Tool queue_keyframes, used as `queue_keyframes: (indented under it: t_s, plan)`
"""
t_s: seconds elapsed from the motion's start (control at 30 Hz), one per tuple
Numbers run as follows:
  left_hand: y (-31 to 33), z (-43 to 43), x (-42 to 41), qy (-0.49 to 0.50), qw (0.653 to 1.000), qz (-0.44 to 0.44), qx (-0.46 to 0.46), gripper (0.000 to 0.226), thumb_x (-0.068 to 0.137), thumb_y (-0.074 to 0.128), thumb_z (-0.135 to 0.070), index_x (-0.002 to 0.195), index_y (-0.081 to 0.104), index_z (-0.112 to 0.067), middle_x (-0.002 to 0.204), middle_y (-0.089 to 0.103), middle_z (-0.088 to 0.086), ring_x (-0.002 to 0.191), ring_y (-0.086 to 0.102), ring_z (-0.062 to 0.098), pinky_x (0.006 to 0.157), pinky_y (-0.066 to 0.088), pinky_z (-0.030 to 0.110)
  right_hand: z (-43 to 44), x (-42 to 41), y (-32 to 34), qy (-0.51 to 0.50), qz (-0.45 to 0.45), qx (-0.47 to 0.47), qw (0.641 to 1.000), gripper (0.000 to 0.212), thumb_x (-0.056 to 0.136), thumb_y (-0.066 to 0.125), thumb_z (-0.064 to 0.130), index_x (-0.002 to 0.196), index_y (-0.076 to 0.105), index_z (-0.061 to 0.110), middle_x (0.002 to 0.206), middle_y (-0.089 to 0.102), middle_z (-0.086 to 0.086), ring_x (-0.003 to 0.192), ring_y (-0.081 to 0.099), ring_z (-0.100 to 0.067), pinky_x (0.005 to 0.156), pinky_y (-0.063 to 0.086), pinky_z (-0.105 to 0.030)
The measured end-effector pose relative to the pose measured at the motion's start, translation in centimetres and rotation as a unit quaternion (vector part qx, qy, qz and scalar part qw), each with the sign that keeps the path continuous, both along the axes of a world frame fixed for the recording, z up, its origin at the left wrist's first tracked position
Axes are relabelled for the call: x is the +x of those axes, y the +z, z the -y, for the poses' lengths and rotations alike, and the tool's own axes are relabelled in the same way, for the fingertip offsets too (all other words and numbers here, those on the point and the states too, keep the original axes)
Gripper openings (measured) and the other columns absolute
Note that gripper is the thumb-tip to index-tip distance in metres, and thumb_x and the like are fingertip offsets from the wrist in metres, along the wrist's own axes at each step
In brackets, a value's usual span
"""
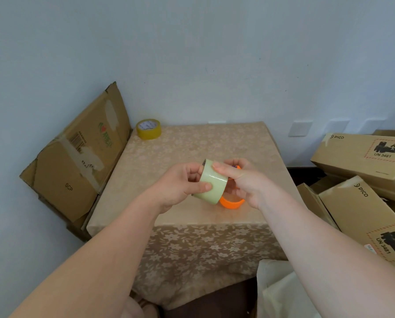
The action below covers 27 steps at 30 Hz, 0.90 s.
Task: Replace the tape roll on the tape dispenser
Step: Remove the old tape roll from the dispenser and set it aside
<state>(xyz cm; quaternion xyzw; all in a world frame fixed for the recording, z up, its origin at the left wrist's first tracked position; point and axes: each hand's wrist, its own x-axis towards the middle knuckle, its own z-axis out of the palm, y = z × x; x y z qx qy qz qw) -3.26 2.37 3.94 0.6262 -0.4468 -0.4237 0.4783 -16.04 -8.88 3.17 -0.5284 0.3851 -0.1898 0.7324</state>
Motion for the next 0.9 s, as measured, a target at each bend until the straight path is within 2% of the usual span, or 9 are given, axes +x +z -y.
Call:
queue_keyframes:
  t_s: [0.07, 0.2, 0.33, 0.4, 0.6, 0.67, 0.73, 0.8, 0.9]
  plan:
    - [0.1, 0.1, -0.4, -0.014, 1.0, -0.002, -0.002, 0.021, 0.078, 0.065, 0.003, 0.083, 0.066, -0.017, 0.075, 0.068, -0.003, 0.071, 0.063, 0.007, 0.069, 0.051, 0.02, 0.1, -0.1, 0.4, -0.031, 0.042, 0.042, 0.998, 0.042, 0.076, 0.076, 0.015, 0.112, 0.054, 0.013, 0.099, 0.066, -0.008, 0.081, 0.065, -0.019, 0.082, 0.053, -0.037]
    - [0.1, 0.3, -0.7, -0.022, 1.0, -0.009, -0.01, 0.019, 0.077, 0.065, 0.004, 0.086, 0.065, -0.013, 0.077, 0.067, -0.001, 0.071, 0.062, 0.007, 0.072, 0.051, 0.02, 0.3, -0.1, 0.5, -0.057, 0.044, 0.064, 0.995, 0.016, 0.081, 0.071, 0.014, 0.091, 0.059, 0.017, 0.084, 0.067, -0.005, 0.075, 0.064, -0.019, 0.083, 0.053, -0.039]
    - [0.1, 0.2, -0.7, -0.03, 1.0, -0.006, -0.005, 0.019, 0.076, 0.067, 0.002, 0.087, 0.065, -0.012, 0.083, 0.066, 0.004, 0.077, 0.062, 0.011, 0.078, 0.051, 0.024, 0.5, 0.2, 0.4, -0.073, 0.025, 0.075, 0.994, 0.007, 0.089, 0.062, 0.014, 0.085, 0.057, 0.017, 0.078, 0.064, -0.005, 0.068, 0.062, -0.017, 0.066, 0.052, -0.033]
    - [0.1, 0.1, -0.7, -0.029, 1.0, -0.002, -0.002, 0.019, 0.075, 0.068, 0.002, 0.085, 0.065, -0.015, 0.082, 0.066, 0.003, 0.076, 0.062, 0.01, 0.079, 0.051, 0.023, 0.6, 0.5, 0.3, -0.063, 0.014, 0.074, 0.995, 0.002, 0.091, 0.058, 0.015, 0.089, 0.058, 0.015, 0.08, 0.064, -0.004, 0.069, 0.061, -0.017, 0.065, 0.051, -0.032]
    - [0.2, 0.9, 0.2, 0.04, 0.999, -0.009, -0.007, 0.021, 0.076, 0.066, 0.002, 0.089, 0.066, -0.015, 0.085, 0.067, 0.002, 0.081, 0.06, 0.012, 0.079, 0.051, 0.02, 1.2, 1.3, -0.1, -0.059, 0.042, 0.102, 0.992, 0.02, 0.095, 0.052, 0.025, 0.11, 0.059, 0.015, 0.088, 0.067, -0.004, 0.077, 0.064, -0.015, 0.077, 0.053, -0.032]
    - [0.2, 1.5, 0.7, 0.056, 0.998, -0.005, -0.008, 0.024, 0.077, 0.066, 0.002, 0.092, 0.066, -0.017, 0.084, 0.066, 0.003, 0.081, 0.06, 0.012, 0.081, 0.05, 0.022, 1.5, 1.7, -0.2, -0.05, 0.059, 0.098, 0.992, 0.018, 0.093, 0.056, 0.027, 0.108, 0.059, 0.018, 0.088, 0.068, -0.002, 0.076, 0.065, -0.014, 0.067, 0.054, -0.029]
    - [0.0, 2.2, 1.1, 0.051, 0.999, 0.001, -0.003, 0.023, 0.078, 0.065, 0.001, 0.092, 0.066, -0.018, 0.083, 0.067, 0.003, 0.08, 0.062, 0.011, 0.083, 0.049, 0.023, 1.9, 2.3, -0.3, -0.065, 0.073, 0.088, 0.991, 0.008, 0.092, 0.059, 0.022, 0.099, 0.058, 0.019, 0.086, 0.067, -0.001, 0.074, 0.065, -0.015, 0.061, 0.052, -0.028]
    - [-0.2, 3.0, 1.5, 0.044, 0.999, 0.009, 0.005, 0.022, 0.079, 0.064, -0.001, 0.091, 0.066, -0.02, 0.08, 0.067, -0.002, 0.076, 0.064, 0.005, 0.08, 0.05, 0.018, 2.5, 3.0, -0.2, -0.076, 0.069, 0.08, 0.992, 0.004, 0.093, 0.055, 0.019, 0.096, 0.059, 0.019, 0.087, 0.066, -0.002, 0.074, 0.064, -0.016, 0.06, 0.052, -0.03]
    - [-0.7, 4.6, 2.1, 0.056, 0.998, 0.024, 0.006, 0.024, 0.079, 0.064, 0.0, 0.088, 0.066, -0.022, 0.075, 0.069, -0.01, 0.071, 0.064, -0.003, 0.072, 0.049, 0.011, 4.0, 4.0, -0.4, -0.083, 0.054, 0.058, 0.993, 0.016, 0.097, 0.046, 0.017, 0.092, 0.06, 0.021, 0.089, 0.065, -0.002, 0.076, 0.062, -0.019, 0.064, 0.053, -0.033]
